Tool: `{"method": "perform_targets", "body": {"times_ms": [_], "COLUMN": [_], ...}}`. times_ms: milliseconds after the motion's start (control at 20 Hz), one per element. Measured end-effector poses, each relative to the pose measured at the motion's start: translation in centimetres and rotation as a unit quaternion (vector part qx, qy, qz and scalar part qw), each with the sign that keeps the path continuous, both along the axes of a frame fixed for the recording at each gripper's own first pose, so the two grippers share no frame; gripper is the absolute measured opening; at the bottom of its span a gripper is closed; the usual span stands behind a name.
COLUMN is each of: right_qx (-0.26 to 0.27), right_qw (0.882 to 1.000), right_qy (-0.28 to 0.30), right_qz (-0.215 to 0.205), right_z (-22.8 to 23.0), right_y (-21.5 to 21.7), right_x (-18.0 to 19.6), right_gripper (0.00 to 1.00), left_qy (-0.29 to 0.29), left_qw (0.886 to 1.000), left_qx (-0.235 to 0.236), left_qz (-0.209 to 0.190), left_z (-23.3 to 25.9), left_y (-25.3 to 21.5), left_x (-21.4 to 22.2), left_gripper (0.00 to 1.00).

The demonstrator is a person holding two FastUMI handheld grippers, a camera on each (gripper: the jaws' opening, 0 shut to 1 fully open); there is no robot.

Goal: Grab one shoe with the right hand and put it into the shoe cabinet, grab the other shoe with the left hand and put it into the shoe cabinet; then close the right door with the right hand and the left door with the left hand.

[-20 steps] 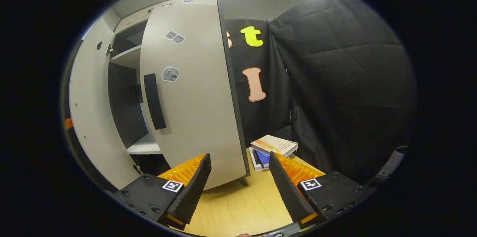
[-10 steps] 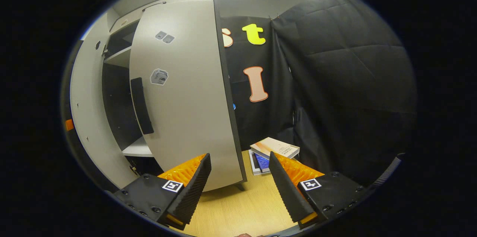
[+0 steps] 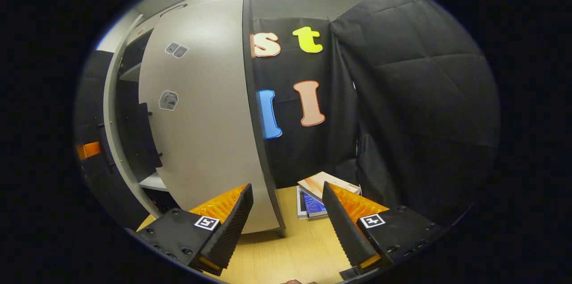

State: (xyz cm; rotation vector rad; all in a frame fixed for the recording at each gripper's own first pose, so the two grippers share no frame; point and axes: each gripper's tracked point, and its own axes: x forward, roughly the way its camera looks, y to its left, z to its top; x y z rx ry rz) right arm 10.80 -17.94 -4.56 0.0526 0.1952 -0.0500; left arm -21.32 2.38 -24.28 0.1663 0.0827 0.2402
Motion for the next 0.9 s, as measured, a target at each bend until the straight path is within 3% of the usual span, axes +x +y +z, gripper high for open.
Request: {"method": "perform_targets", "body": {"times_ms": [250,400,750,900], "right_qx": [-0.012,-0.005,0.013,0.004], "right_qw": [0.998,0.997,0.997,0.999], "right_qy": [-0.016,-0.026,-0.033,-0.031], "right_qz": [0.055,0.071,0.064,0.039], "right_z": [1.5,2.0,1.7,1.8], "right_y": [-1.4,-1.1,1.4,2.2], "right_x": [1.3,0.7,-1.6,-3.1], "right_gripper": [0.98,0.98,0.98,0.98], "left_qy": [-0.017,-0.025,-0.028,-0.02], "left_qw": [0.998,0.998,0.999,1.0], "left_qx": [0.013,0.02,0.028,0.016], "left_qz": [0.051,0.05,0.03,0.008], "left_z": [1.2,2.4,3.0,2.6], "left_y": [-1.9,-2.6,-0.9,0.2], "left_x": [-2.8,-4.8,-7.5,-8.1], "left_gripper": [0.94,0.94,0.94,0.94]}}
